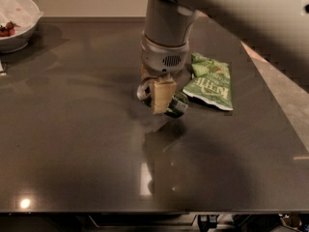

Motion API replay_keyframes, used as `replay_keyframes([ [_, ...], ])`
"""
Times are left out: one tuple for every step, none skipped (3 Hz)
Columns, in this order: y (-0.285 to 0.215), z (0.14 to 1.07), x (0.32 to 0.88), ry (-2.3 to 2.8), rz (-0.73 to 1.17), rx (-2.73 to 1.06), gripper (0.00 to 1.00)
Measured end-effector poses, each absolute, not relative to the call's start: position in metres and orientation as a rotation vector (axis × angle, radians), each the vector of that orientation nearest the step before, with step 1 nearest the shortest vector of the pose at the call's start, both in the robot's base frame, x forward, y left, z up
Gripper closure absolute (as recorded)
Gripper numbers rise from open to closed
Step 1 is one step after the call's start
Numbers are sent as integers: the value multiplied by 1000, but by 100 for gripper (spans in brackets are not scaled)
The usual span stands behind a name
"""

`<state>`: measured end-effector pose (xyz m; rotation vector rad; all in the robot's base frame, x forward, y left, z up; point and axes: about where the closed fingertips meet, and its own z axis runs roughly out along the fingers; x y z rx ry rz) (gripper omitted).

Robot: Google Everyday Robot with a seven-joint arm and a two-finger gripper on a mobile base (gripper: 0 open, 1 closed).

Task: Knock green can over

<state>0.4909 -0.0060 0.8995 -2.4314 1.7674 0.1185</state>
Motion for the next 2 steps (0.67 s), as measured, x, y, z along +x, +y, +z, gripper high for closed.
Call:
replay_keyframes([
  [-4,886,489,1761,106,-2495,36],
  [-2,875,486,1754,87,-2545,13],
])
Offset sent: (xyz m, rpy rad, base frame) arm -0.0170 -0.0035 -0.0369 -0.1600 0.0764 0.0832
